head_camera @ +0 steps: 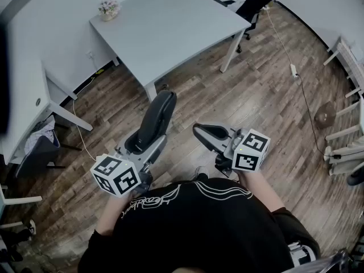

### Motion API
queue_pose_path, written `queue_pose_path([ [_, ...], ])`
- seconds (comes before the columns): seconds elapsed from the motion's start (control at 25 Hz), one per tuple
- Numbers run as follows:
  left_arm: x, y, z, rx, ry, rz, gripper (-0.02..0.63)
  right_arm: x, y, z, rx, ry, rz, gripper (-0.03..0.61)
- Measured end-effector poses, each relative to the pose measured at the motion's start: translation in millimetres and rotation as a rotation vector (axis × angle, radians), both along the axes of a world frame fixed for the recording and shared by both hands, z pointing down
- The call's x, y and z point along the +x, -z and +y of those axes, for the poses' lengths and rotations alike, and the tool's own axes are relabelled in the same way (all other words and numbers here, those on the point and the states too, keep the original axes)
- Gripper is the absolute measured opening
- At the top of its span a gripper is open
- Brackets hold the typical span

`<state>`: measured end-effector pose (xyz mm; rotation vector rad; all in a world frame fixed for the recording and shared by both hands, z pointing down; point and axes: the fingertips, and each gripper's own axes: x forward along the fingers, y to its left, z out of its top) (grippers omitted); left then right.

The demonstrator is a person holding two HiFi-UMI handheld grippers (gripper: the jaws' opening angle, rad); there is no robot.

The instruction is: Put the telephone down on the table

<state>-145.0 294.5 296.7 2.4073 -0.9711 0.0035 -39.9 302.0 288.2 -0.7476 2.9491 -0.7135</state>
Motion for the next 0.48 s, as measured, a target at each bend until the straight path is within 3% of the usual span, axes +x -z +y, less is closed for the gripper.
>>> queue_pose_path([
  [0.48,15,-12,-11,-0.019,0.004,-0.021,0.284,12,-14,-12,-0.015,0.012,-0.019,0.038],
])
